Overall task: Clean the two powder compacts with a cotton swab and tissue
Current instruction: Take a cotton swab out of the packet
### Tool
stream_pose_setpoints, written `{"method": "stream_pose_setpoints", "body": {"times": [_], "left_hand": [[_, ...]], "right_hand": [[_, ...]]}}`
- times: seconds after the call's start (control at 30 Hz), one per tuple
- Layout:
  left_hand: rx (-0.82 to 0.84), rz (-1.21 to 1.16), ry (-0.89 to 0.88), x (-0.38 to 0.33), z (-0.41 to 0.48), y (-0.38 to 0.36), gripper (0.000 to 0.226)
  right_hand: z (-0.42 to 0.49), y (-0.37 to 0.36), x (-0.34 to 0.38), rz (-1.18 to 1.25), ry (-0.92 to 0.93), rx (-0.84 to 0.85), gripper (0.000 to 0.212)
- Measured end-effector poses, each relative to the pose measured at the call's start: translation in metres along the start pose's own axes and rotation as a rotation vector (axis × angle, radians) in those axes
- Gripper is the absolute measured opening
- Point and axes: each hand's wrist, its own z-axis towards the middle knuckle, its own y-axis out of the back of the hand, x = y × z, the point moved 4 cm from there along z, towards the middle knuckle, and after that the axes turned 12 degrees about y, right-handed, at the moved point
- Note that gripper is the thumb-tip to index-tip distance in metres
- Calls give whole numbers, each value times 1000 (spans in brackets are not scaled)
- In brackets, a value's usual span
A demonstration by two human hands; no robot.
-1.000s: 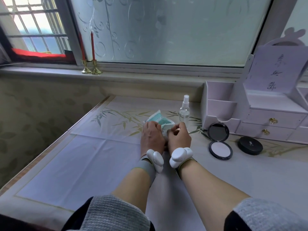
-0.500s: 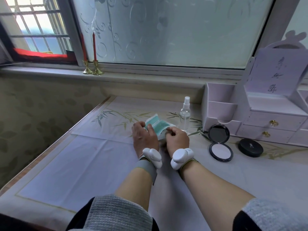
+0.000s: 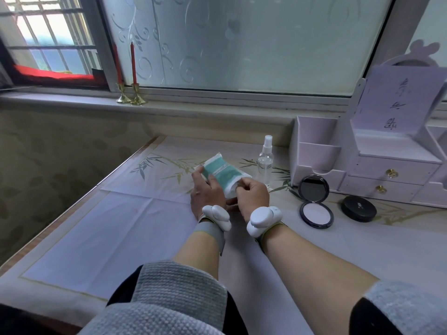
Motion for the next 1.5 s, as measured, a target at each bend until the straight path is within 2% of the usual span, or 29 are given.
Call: {"method": "stream_pose_setpoints", "body": {"times": [0.23, 0.47, 0.6, 0.7, 0.87, 0.97, 1.07, 1.33, 1.5], "left_hand": [[64, 65, -57, 3, 0, -5, 31], [90, 101, -114, 2, 3, -11, 31], [119, 95, -134, 2, 2, -13, 31], [111, 78, -127, 2, 2, -11, 31], [105, 70, -132, 2, 3, -10, 31], [120, 77, -139, 2, 2, -10, 31], [109, 66, -141, 2, 2, -8, 31], [95, -3, -123, 3, 2, -3, 25], [100, -32, -94, 2, 1, 2, 25]], "right_hand": [[-2, 1, -3, -153, -1, 70, 17], [6, -2, -5, -95, -93, 98, 14], [10, 2, -9, -108, -117, 56, 11], [13, 0, -8, -159, -100, 30, 12], [16, -2, -7, -228, -69, 125, 13], [17, -3, -6, -315, -73, 126, 19], [15, -6, -5, -390, -49, 116, 17], [9, 3, -8, -303, -5, 20, 16], [2, 12, -3, -282, 68, 20, 17]]}}
